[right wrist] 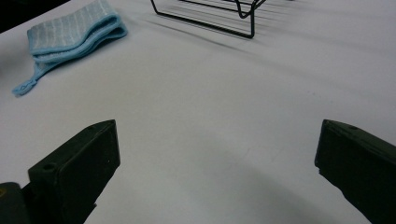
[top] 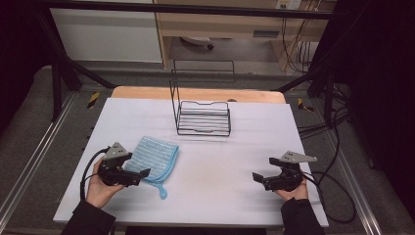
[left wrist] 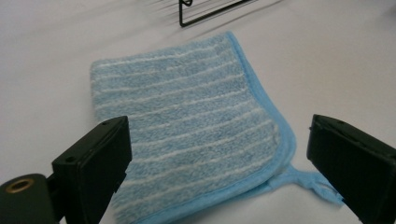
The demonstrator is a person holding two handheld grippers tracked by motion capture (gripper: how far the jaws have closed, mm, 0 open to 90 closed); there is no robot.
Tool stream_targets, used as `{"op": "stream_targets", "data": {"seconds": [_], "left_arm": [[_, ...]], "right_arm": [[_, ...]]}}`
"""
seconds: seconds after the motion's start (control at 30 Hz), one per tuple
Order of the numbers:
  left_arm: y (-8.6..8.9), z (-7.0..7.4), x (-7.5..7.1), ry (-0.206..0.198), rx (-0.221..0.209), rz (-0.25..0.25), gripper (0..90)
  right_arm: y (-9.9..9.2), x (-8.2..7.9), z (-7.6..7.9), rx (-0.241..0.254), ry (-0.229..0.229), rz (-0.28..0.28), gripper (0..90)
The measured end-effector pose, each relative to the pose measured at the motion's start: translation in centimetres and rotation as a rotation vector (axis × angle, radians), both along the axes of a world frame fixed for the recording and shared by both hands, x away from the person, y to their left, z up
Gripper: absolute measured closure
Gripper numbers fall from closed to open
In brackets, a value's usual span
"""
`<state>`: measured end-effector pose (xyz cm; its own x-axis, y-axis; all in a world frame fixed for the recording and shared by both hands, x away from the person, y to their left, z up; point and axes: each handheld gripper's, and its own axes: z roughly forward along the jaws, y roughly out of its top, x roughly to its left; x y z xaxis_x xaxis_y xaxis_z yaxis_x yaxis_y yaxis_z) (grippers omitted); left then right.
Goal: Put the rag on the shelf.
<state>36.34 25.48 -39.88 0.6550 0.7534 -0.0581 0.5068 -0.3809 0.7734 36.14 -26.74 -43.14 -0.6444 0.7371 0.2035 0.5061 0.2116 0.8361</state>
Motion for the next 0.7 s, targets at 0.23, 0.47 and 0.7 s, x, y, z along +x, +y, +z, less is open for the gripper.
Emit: {"op": "stream_targets", "data": {"seconds": [0.23, 0.47, 0.7], "left_arm": [[-2.8, -0.5, 0.3, 0.046, 0.049, -0.038, 11.3], [-5.6, -2.1, 0.3, 0.086, 0.131, -0.055, 37.0], [-6.7, -3.4, 0.6, 0.095, 0.160, -0.032, 44.2]], "right_arm": [[0.0, 0.0, -0.1, -0.005, 0.001, 0.002, 0.6], [0.1, 0.1, -0.1, -0.011, 0.006, 0.004, 0.7], [0.1, 0.1, -0.2, -0.016, 0.012, 0.006, 0.7]]}}
